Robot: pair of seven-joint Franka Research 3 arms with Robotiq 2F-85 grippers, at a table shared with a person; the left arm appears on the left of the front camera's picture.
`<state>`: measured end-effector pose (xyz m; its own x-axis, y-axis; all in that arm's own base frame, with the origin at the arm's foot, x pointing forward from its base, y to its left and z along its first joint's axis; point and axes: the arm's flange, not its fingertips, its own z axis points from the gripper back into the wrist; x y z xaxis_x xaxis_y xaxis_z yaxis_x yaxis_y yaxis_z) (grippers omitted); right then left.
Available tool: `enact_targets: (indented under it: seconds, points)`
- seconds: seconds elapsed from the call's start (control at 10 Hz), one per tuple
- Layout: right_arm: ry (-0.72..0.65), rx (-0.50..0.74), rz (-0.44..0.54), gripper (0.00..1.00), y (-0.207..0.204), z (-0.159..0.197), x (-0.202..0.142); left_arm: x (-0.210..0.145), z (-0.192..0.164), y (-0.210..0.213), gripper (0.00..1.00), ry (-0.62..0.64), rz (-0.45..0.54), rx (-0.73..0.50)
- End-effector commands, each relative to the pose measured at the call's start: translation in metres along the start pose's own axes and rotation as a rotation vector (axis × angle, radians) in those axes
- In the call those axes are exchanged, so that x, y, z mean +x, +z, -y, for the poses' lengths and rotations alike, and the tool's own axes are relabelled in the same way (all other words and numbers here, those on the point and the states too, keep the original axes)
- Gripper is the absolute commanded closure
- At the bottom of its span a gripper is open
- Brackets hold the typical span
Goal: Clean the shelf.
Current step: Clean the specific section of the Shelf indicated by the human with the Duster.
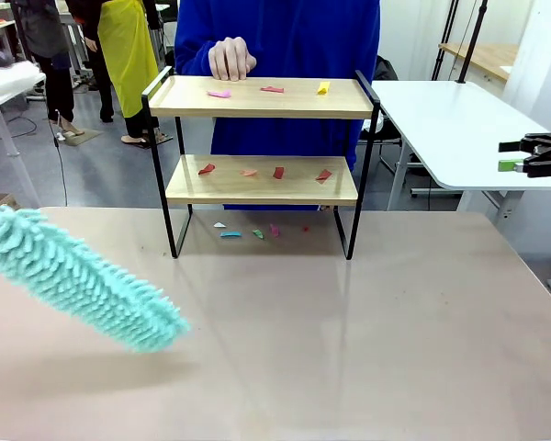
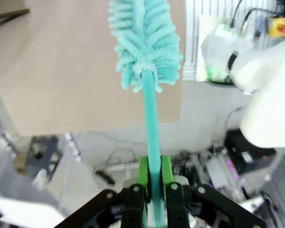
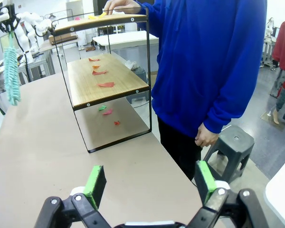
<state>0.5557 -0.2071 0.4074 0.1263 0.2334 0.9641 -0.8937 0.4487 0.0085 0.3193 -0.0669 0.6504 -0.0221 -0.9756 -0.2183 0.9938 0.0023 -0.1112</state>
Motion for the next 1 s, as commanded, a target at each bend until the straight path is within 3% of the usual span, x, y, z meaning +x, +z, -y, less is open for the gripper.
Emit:
enact_targets:
  seconds: [0.0,0.2,0.4,0.6,0.8,0.9]
  points:
    - [-0.012,-0.013,-0.019,0.0,-0.003,-0.004,0.007,0.002,0.006,0.04,0.87,-0.042,0.219,-0.031]
    - [-0.012,-0.013,-0.019,0.0,-0.003,-0.004,0.007,0.025,0.017,0.086,0.87,-0.068,0.421,-0.04]
    - [-0.012,-0.013,-0.019,0.0,-0.003,-0.004,0.007,0.063,0.026,0.13,0.87,0.192,0.678,-0.138]
    - [-0.012,-0.013,-0.019,0.0,-0.003,-0.004,0.007,0.111,0.039,0.16,0.87,0.426,0.802,-0.112]
    - [-0.012,-0.013,-0.019,0.0,-0.003,-0.004,0.007,0.149,0.04,0.175,0.87,0.676,0.834,-0.037]
    - [-0.012,-0.013,-0.019,0.0,-0.003,-0.004,0.007,0.157,0.037,0.175,0.87,0.6,0.712,-0.048]
